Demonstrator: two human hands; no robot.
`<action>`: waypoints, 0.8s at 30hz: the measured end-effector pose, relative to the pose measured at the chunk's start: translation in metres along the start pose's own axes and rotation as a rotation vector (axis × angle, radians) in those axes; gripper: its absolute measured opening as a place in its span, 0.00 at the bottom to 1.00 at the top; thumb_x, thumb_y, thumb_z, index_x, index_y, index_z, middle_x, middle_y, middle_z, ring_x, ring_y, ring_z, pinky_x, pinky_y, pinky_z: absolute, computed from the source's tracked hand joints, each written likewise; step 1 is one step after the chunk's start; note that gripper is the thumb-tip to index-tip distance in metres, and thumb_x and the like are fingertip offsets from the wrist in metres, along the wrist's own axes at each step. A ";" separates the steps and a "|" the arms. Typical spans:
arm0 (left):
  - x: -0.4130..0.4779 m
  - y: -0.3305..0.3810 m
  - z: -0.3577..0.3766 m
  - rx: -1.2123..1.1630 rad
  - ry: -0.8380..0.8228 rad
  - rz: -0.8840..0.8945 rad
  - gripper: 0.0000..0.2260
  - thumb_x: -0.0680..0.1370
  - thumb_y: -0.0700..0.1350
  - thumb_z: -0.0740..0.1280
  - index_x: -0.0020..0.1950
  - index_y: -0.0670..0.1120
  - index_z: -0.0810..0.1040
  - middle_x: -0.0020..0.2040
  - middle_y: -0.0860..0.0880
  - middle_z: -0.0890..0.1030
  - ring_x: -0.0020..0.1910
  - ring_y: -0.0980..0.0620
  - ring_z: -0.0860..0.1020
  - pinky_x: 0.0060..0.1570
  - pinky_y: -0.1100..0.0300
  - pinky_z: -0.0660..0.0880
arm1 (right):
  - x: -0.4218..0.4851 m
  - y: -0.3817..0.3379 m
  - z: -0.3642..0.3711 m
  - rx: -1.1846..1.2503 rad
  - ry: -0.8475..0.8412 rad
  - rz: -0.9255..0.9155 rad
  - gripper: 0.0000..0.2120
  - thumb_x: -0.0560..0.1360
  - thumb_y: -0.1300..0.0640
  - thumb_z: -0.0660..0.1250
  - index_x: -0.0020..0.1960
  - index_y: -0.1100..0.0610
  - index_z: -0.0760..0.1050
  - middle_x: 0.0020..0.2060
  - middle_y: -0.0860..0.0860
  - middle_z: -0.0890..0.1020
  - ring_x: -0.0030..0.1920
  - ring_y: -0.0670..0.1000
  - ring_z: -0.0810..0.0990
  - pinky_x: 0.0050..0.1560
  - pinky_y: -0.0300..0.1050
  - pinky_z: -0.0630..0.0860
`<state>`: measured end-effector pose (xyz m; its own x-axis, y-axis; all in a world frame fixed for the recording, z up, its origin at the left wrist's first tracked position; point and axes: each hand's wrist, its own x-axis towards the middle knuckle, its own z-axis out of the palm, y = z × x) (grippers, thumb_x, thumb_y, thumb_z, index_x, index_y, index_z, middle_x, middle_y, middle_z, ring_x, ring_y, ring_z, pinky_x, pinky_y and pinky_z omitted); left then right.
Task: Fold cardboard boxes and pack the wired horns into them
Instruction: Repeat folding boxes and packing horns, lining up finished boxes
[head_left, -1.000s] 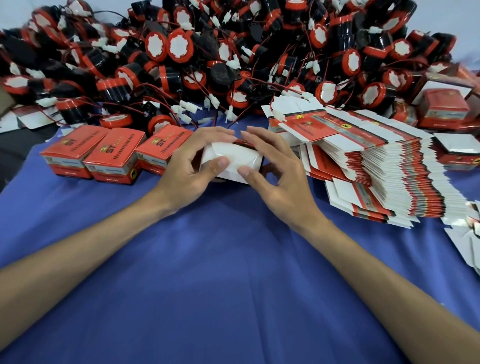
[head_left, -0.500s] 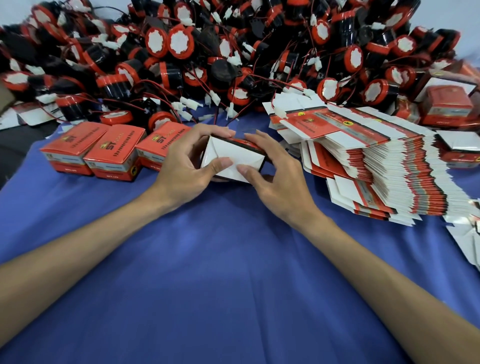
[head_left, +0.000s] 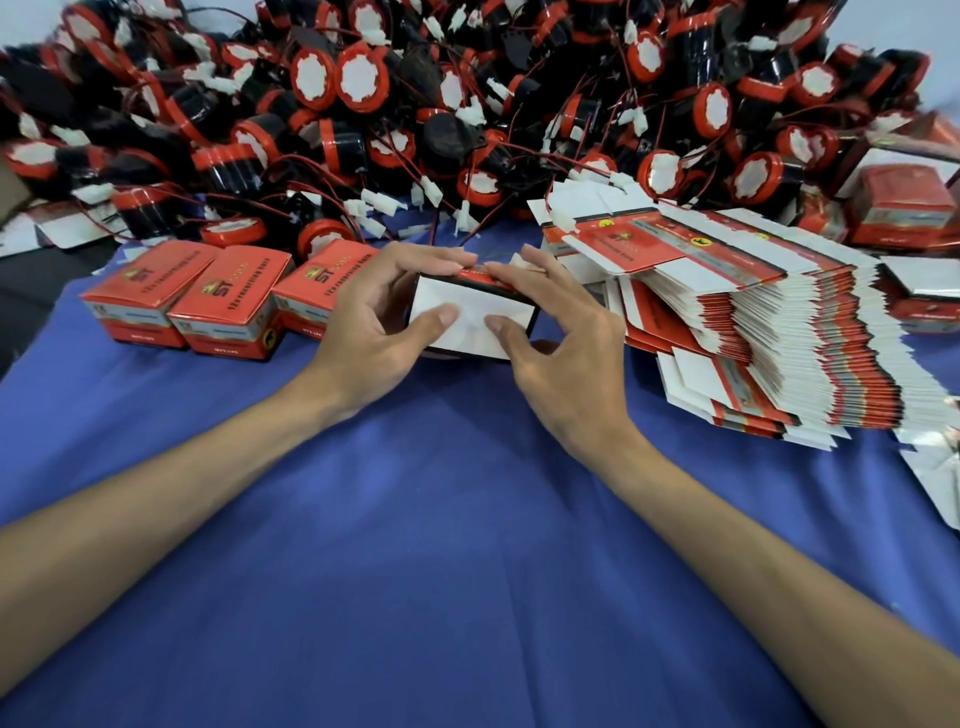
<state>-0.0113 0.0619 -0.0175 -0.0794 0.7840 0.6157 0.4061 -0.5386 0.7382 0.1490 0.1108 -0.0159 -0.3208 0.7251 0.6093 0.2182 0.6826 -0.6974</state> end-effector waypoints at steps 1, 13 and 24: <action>0.000 0.000 0.000 0.006 0.009 -0.002 0.18 0.74 0.24 0.64 0.60 0.39 0.68 0.60 0.34 0.75 0.63 0.38 0.74 0.66 0.53 0.71 | 0.000 0.000 0.000 -0.014 0.013 -0.018 0.18 0.72 0.67 0.72 0.61 0.57 0.79 0.62 0.53 0.77 0.61 0.32 0.65 0.58 0.25 0.65; 0.000 0.001 0.001 0.029 0.081 0.039 0.19 0.73 0.24 0.63 0.54 0.46 0.69 0.55 0.38 0.78 0.60 0.42 0.77 0.63 0.51 0.72 | -0.003 -0.002 0.010 -0.114 0.090 -0.204 0.16 0.71 0.70 0.72 0.58 0.62 0.80 0.55 0.61 0.77 0.51 0.46 0.73 0.52 0.28 0.70; 0.002 -0.001 -0.002 -0.128 0.126 -0.315 0.32 0.72 0.54 0.65 0.72 0.43 0.60 0.72 0.44 0.64 0.74 0.49 0.63 0.70 0.56 0.65 | 0.000 -0.006 0.001 0.086 -0.051 -0.058 0.14 0.79 0.60 0.64 0.65 0.56 0.76 0.65 0.57 0.69 0.59 0.32 0.67 0.42 0.24 0.68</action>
<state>-0.0138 0.0636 -0.0168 -0.2973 0.8776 0.3760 0.2269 -0.3175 0.9207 0.1469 0.1066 -0.0124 -0.3772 0.6776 0.6314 0.1183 0.7114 -0.6928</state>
